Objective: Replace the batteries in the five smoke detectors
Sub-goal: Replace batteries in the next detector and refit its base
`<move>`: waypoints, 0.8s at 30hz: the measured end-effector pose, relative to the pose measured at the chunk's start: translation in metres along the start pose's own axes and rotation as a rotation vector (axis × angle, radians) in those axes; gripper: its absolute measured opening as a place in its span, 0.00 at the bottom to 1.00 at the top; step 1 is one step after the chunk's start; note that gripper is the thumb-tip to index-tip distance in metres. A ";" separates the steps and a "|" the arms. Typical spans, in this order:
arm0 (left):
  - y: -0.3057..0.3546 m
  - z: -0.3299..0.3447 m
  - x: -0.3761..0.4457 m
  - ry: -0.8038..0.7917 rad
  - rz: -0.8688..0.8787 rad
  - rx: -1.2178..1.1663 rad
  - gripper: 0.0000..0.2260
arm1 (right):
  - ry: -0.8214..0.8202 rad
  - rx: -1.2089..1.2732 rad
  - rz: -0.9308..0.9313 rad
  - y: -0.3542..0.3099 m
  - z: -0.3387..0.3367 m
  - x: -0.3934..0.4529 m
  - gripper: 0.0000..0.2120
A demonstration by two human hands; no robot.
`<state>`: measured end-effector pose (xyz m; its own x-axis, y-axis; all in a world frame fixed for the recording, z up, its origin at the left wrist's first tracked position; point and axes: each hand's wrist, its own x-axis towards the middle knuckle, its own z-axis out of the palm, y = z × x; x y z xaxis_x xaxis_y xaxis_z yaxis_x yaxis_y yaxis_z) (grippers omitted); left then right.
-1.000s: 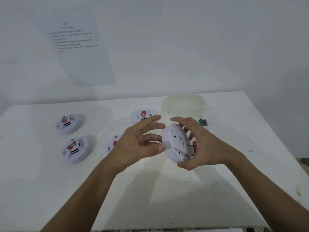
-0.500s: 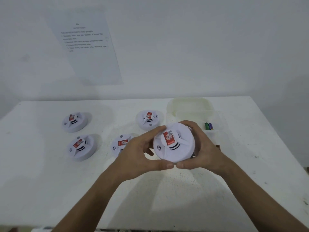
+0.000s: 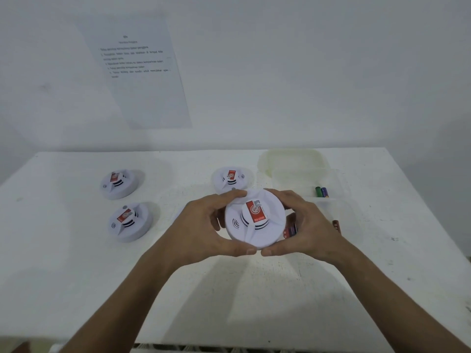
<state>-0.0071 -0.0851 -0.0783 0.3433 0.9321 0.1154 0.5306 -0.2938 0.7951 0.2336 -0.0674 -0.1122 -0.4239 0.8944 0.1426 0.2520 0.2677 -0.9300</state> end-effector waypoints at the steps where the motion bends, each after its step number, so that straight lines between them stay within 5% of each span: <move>1: -0.001 -0.002 -0.001 -0.004 -0.002 -0.009 0.38 | -0.007 0.016 0.000 -0.001 0.002 0.002 0.46; 24: -0.052 -0.091 -0.036 -0.008 0.035 0.033 0.38 | -0.023 0.027 -0.012 -0.037 0.095 0.048 0.44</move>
<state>-0.1174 -0.0843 -0.0697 0.3684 0.9193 0.1383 0.5431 -0.3335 0.7706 0.1218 -0.0687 -0.1030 -0.4471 0.8825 0.1459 0.2230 0.2679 -0.9373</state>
